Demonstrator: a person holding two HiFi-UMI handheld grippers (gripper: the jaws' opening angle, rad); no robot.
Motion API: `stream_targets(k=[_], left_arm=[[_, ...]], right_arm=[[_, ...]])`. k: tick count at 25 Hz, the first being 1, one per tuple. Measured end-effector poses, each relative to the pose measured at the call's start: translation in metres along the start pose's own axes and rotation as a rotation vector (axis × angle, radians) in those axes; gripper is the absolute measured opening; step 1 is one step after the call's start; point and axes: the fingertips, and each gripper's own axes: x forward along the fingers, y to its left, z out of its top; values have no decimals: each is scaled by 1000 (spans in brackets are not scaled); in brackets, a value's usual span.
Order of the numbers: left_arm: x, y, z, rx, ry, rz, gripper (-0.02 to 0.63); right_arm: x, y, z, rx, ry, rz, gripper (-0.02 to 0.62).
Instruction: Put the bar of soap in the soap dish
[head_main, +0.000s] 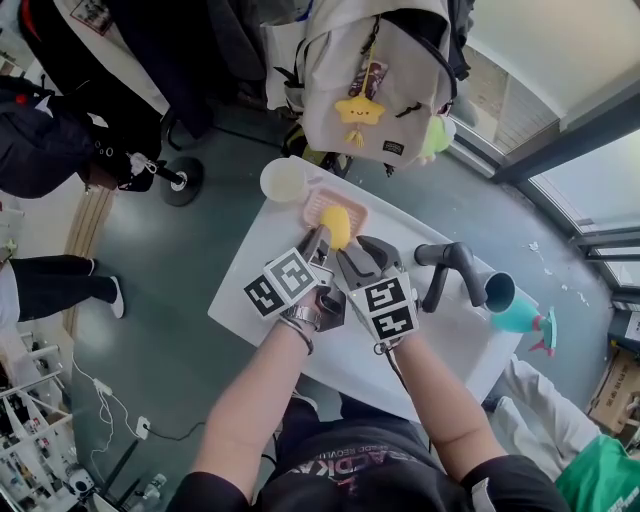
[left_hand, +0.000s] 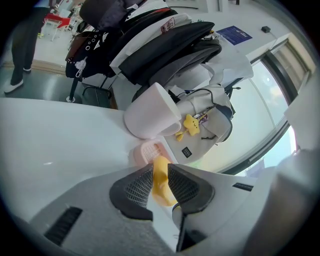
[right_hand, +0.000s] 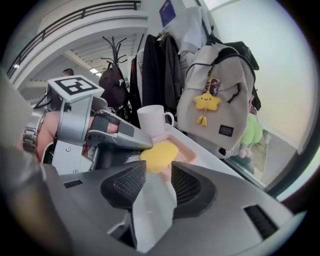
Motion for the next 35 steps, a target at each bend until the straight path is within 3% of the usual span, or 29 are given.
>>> stream_targets(k=[4,13,26,35], left_arm=[[0,0,2,3,-2,1,98],[1,-2,4,28,-1,-7,98],[-1,1,-1,51,4,-2,98],[2,1,-8,53,26,-5,98]], right_arm=[[6,3,5,-166,41,3,152],[13,10,2,-237,70,-2,160],[7,-30,15,-153,30,-202,161],[15,-45,16,-119,41,-233,143]])
